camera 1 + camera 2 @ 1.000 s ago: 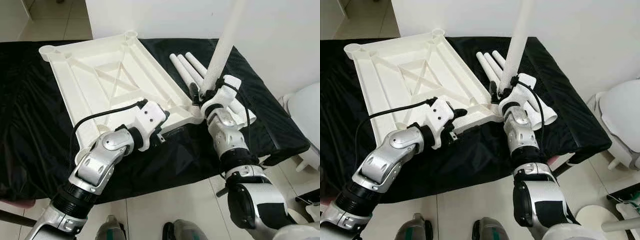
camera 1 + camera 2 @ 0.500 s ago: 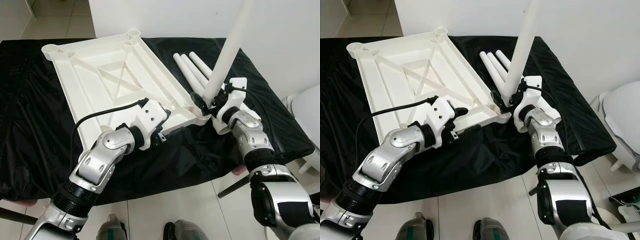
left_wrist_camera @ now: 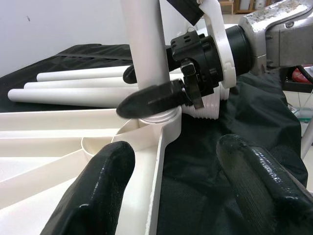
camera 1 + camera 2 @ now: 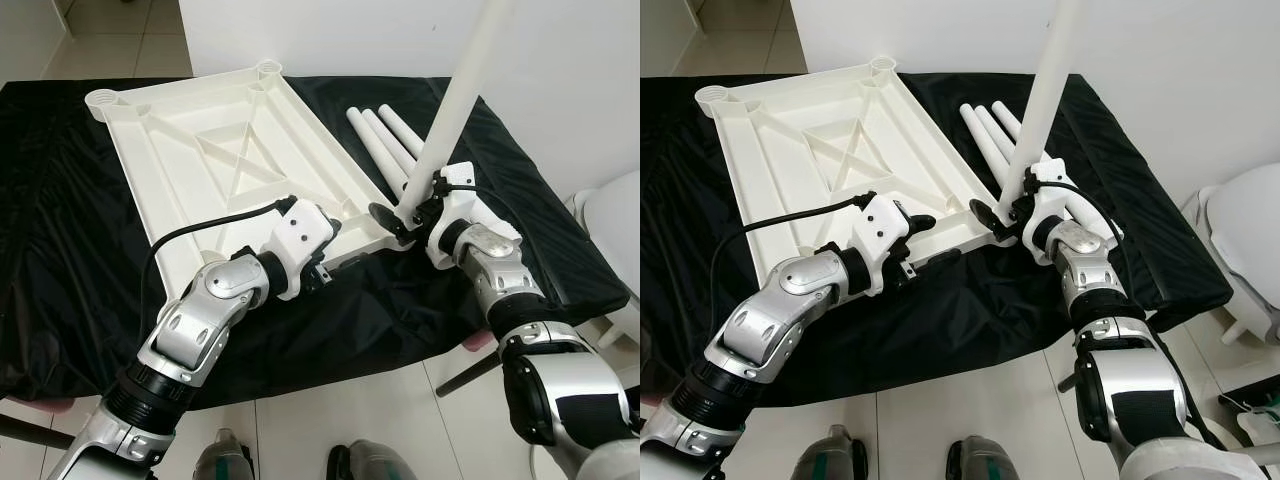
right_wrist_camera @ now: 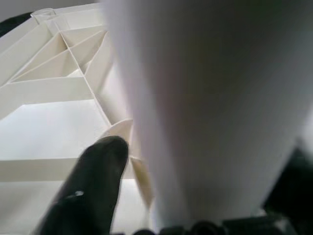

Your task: Building children table

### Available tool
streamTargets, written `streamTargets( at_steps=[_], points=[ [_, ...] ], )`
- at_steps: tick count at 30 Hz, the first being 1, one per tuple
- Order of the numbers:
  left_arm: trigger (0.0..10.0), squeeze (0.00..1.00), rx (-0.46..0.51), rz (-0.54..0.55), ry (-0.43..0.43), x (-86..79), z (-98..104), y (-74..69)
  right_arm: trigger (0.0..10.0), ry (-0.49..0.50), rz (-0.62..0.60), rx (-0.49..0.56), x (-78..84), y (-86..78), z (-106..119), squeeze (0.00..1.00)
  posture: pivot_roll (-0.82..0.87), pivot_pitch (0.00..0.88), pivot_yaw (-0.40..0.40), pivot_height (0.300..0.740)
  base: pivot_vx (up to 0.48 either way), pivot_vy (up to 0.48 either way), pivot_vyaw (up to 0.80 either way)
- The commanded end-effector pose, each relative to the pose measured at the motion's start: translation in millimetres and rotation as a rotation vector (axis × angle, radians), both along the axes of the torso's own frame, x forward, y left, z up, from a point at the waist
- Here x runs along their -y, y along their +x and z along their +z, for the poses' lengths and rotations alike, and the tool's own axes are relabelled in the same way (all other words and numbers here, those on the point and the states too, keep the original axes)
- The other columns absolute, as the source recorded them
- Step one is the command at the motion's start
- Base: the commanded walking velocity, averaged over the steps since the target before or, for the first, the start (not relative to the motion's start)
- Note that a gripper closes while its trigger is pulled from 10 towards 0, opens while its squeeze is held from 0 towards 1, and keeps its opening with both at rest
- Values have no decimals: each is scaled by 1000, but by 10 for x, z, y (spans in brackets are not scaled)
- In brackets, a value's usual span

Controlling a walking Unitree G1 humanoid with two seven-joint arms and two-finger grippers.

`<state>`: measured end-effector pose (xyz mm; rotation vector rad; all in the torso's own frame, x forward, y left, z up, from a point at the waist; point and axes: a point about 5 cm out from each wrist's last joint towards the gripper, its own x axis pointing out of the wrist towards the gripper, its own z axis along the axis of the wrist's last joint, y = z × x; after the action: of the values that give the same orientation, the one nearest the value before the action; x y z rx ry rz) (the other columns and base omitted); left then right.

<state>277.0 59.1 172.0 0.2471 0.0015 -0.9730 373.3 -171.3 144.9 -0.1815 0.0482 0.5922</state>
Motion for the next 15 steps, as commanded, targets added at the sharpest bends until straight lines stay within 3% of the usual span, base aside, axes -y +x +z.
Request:
streamTargets(
  at_steps=[1,2,14,15],
  points=[
    [10000,0,-11,-70,6,37,12,-32,4784,-20,26,4,-23,3,4,0,-25,0,-27,740,0,0,0],
    [10000,0,-12,-71,7,35,10,-31,0,-19,22,2,-9,8,-1,0,-25,0,-28,740,0,0,0],
    [10000,0,-11,-75,13,34,1,-27,0,-8,8,-27,46,-31,-100,0,-25,0,-33,740,0,0,0],
    [10000,0,-9,-78,15,40,0,-27,10000,17,-14,-33,52,-36,-114,0,-27,0,-35,740,0,0,0]
  ],
)
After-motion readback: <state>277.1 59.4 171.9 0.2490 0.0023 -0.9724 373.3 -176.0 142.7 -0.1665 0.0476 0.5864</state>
